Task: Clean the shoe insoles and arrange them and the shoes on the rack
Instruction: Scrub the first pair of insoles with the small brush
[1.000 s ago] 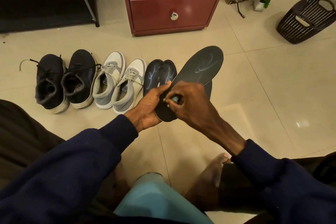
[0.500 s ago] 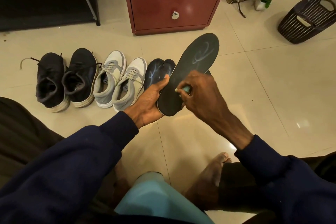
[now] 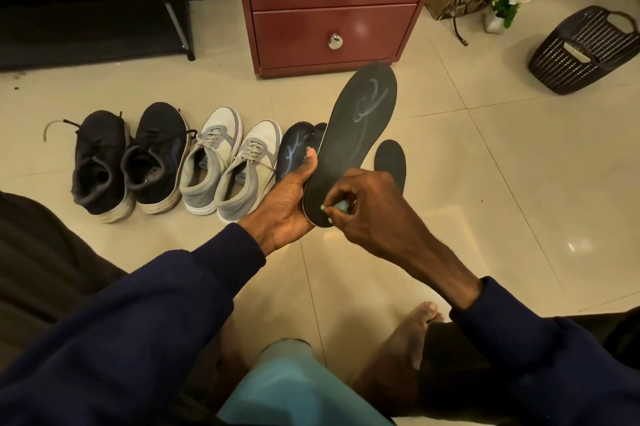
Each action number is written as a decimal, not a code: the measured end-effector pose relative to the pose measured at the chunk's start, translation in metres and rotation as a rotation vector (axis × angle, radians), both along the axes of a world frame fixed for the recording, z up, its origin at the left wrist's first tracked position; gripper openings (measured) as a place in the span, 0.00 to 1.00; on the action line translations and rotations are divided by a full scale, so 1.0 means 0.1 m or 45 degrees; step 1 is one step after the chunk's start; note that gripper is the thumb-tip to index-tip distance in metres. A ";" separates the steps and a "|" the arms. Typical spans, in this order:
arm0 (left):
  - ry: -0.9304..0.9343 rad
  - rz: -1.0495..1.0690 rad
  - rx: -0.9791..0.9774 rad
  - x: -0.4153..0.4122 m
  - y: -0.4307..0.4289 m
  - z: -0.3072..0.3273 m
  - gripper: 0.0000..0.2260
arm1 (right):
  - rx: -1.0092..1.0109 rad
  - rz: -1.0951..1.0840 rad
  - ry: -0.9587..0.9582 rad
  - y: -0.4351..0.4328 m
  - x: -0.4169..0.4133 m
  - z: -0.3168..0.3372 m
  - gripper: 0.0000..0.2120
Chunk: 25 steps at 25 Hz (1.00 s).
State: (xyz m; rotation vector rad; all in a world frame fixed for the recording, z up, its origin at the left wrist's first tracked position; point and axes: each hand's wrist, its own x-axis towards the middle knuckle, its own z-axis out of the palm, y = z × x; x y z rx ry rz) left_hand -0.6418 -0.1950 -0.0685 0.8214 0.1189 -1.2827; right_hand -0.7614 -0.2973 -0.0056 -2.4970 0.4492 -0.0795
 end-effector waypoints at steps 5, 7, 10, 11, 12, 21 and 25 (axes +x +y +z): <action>-0.020 -0.030 -0.029 0.00 0.00 0.00 0.24 | -0.143 -0.171 -0.091 -0.22 0.08 -0.01 0.05; 0.004 -0.036 -0.025 -0.04 -0.01 0.04 0.23 | -0.217 -0.289 -0.143 -0.27 0.07 -0.05 0.06; -0.005 -0.035 -0.013 -0.01 0.02 0.04 0.23 | -0.049 -0.037 -0.154 -0.03 0.03 -0.06 0.05; -0.005 -0.048 -0.008 -0.01 0.03 0.04 0.23 | 0.028 0.064 -0.121 0.03 0.03 -0.04 0.04; -0.003 -0.062 0.005 -0.03 0.03 0.04 0.24 | 0.058 0.113 -0.105 0.02 0.04 -0.03 0.03; 0.015 -0.147 0.103 -0.06 0.03 0.04 0.20 | 0.075 0.164 -0.207 0.15 0.06 -0.09 0.05; 0.018 -0.111 0.090 -0.12 0.00 0.05 0.15 | -0.102 0.055 -0.243 -0.15 0.12 -0.03 0.05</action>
